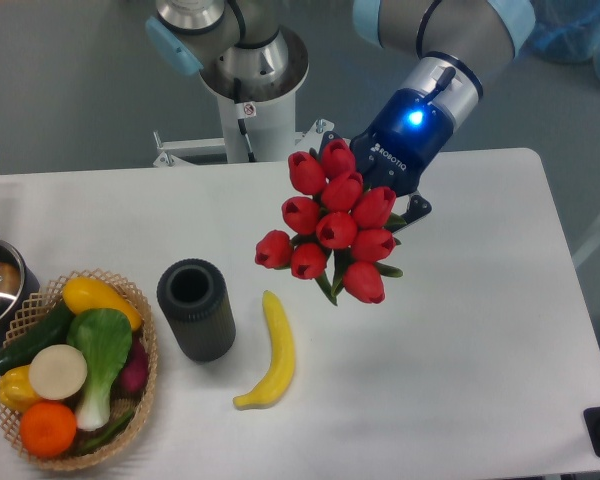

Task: Insert the flowers into the vase
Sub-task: 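Carry the red tulip bunch with the gripper over the grey vase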

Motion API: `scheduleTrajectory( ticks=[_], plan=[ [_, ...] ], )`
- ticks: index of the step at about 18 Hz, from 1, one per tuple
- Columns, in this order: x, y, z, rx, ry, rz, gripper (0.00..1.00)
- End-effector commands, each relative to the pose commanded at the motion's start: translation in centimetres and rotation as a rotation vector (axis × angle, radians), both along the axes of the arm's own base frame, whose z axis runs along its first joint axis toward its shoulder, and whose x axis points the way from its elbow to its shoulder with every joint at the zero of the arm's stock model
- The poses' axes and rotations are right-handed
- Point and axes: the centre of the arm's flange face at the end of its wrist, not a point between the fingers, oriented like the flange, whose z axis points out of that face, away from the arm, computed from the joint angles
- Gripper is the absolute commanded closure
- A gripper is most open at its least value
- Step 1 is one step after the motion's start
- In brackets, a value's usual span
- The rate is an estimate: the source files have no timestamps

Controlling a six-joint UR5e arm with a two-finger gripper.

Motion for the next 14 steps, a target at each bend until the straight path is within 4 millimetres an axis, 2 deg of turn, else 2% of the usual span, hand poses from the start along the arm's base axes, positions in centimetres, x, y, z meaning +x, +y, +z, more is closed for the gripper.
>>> scheduleTrajectory(
  ticks=[10, 14],
  plan=[
    [0.1, 0.1, 0.1, 0.003, 0.012, -0.003, 0.57],
    [1.3, 1.5, -0.2, 0.003, 0.013, -0.036, 0.57]
  ],
)
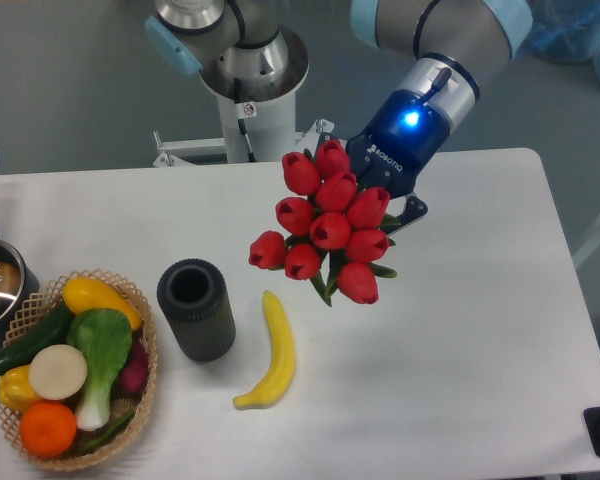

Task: Insert the flowers into the vase
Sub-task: 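Carry the red tulip bunch with the gripper over the grey vase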

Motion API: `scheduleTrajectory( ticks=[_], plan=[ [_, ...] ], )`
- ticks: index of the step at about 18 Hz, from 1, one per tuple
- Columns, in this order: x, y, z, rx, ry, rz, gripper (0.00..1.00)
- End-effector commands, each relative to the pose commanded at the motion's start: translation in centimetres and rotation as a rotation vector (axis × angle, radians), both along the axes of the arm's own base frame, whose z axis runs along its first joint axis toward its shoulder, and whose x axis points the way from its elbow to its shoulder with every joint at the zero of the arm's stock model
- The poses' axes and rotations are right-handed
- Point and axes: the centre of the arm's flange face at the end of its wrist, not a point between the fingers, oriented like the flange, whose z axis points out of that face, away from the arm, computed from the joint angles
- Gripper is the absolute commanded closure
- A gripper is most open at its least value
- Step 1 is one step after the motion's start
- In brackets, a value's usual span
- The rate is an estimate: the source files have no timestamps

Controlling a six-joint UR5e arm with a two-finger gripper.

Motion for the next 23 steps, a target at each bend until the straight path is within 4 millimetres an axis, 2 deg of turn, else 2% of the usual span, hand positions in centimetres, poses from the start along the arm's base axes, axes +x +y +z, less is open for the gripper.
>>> scheduleTrajectory(
  ticks=[11, 16, 20, 23],
  plan=[
    [1.5, 1.8, 0.7, 0.094, -0.039, -0.067, 0.57],
    [4.1, 3.8, 1.4, 0.101, -0.031, -0.122, 0.57],
    [5.3, 4.6, 2.1, 0.123, -0.033, -0.151, 0.57],
    [6.1, 4.9, 1.2, 0.150, -0.070, -0.174, 0.57]
  ],
)
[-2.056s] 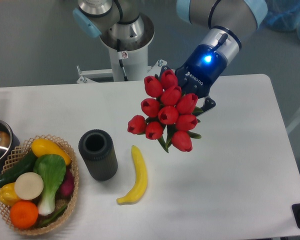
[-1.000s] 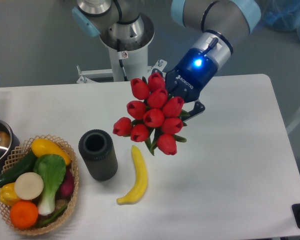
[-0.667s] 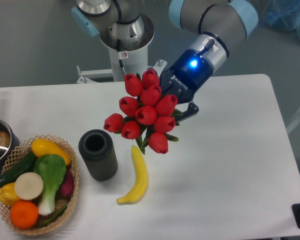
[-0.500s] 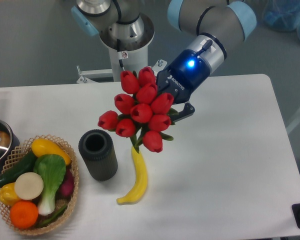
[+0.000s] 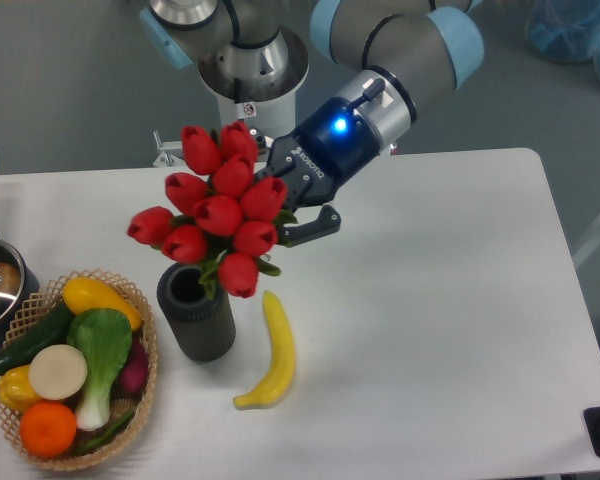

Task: Insert the flowers into the vase
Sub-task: 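Carry the red tulip bunch with the gripper over the grey vase, then lower the tulip stems down into the grey vase opening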

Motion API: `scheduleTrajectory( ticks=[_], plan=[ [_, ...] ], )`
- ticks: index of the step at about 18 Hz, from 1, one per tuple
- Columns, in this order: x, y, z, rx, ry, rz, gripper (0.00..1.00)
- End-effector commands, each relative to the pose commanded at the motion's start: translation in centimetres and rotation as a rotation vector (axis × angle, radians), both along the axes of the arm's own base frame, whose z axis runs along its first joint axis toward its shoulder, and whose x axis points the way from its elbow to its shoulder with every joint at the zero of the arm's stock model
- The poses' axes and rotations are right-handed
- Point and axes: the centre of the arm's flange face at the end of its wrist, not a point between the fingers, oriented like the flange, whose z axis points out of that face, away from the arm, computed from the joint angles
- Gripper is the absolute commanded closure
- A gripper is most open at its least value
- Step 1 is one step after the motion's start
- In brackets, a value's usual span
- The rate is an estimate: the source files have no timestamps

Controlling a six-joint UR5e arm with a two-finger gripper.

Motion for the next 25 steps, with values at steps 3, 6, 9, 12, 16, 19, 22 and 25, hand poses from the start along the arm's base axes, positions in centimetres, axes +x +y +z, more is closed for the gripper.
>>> scheduleTrajectory(
  ticks=[3, 6, 9, 12, 16, 19, 22, 25],
  plan=[
    [0.6, -0.4, -1.5, 0.096, -0.026, -0.030, 0.57],
    [1.3, -0.7, -3.2, 0.145, -0.038, -0.041, 0.57],
    [1.5, -1.0, -4.4, 0.231, -0.043, -0.049, 0.57],
    [1.8, -1.2, -4.9, 0.245, -0.050, -0.049, 0.57],
    [2.2, -1.3, -5.2, 0.289, -0.065, -0.053, 0.57],
    [2.8, -1.7, -6.1, 0.325, -0.083, -0.052, 0.57],
    [2.7, -1.7, -6.5, 0.328, -0.076, -0.050, 0.57],
    [2.8, -1.7, -6.7, 0.326, -0.073, -0.050, 0.57]
  ],
)
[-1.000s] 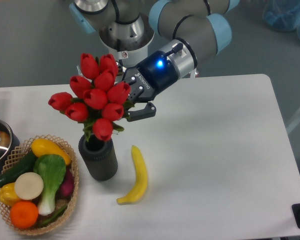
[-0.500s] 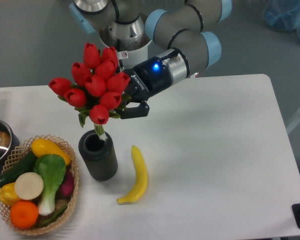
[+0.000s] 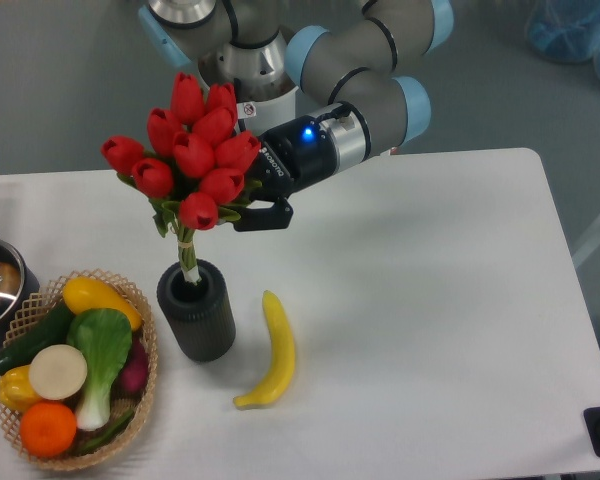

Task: Insert the flowers into the vase
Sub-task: 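Lower the tulip stems down into the grey vase opening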

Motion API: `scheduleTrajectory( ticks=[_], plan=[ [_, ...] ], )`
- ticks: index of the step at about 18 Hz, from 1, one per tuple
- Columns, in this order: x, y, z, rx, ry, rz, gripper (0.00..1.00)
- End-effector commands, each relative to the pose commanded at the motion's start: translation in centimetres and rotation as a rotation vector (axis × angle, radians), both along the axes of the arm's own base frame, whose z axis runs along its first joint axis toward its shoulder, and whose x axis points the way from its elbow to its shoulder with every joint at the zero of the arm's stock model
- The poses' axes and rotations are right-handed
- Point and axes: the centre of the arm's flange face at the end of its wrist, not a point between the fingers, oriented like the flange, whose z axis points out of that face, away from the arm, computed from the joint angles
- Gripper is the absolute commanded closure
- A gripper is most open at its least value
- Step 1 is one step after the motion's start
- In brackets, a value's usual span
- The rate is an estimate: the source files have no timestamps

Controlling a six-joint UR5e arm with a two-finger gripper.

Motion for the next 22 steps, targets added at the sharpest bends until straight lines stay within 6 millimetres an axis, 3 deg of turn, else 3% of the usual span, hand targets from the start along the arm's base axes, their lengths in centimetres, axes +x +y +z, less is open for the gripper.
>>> scheduleTrajectory(
  ticks=[7, 13, 22],
  plan=[
    [0.2, 0.2, -0.5, -0.015, 0.002, -0.004, 0.56],
    [0.4, 0.2, -2.4, -0.061, 0.004, -0.001, 0.56],
    [2.5, 2.0, -4.4, -0.088, 0.012, -0.048, 0.56]
  ],
)
